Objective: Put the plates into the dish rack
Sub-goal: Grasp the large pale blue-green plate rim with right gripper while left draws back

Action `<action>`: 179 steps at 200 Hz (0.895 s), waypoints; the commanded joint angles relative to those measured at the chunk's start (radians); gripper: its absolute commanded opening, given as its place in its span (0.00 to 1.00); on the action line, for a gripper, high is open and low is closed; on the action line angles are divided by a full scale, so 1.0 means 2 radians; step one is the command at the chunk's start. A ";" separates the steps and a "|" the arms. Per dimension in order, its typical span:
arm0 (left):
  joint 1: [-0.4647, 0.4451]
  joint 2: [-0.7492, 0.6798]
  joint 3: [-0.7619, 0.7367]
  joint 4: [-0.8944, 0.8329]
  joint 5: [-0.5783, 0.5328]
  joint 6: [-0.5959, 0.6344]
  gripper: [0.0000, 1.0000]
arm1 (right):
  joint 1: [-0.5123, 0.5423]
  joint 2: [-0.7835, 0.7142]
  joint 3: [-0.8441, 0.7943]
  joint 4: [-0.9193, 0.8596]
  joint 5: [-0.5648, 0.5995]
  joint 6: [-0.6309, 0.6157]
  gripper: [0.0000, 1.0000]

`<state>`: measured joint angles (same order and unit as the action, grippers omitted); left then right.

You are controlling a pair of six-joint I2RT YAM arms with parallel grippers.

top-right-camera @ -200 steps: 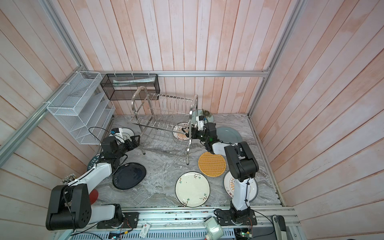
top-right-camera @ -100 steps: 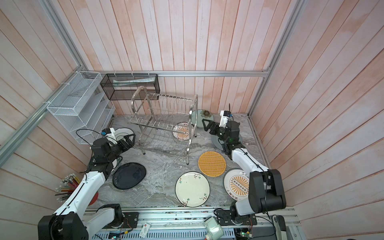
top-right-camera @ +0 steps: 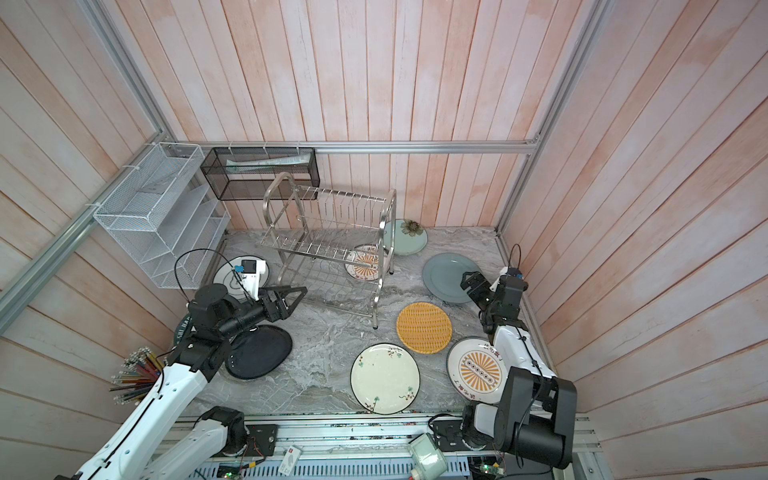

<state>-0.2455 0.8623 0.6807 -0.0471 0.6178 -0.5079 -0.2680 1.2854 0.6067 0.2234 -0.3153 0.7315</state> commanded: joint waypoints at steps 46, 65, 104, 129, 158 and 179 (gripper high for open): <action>-0.057 0.026 -0.037 0.069 0.030 -0.021 1.00 | -0.064 0.123 -0.011 0.082 -0.090 0.017 0.91; -0.076 0.038 -0.044 0.092 0.032 -0.028 1.00 | -0.067 0.162 -0.005 0.109 -0.119 0.016 0.89; -0.095 0.057 -0.049 0.113 0.022 -0.036 1.00 | -0.068 0.214 0.018 0.131 -0.142 0.024 0.88; -0.097 0.060 -0.049 0.124 0.016 -0.044 1.00 | -0.071 0.237 0.031 0.134 -0.149 0.039 0.85; -0.097 0.051 -0.050 0.121 -0.008 -0.043 1.00 | -0.070 0.271 0.049 0.138 -0.160 0.059 0.84; -0.097 0.039 -0.054 0.117 -0.033 -0.043 1.00 | -0.071 0.310 0.070 0.147 -0.187 0.072 0.80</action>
<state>-0.4351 0.9741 0.5896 0.1661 0.6182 -0.5888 -0.4030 1.8172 0.7177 0.5247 -0.6357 0.8310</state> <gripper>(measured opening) 0.999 0.819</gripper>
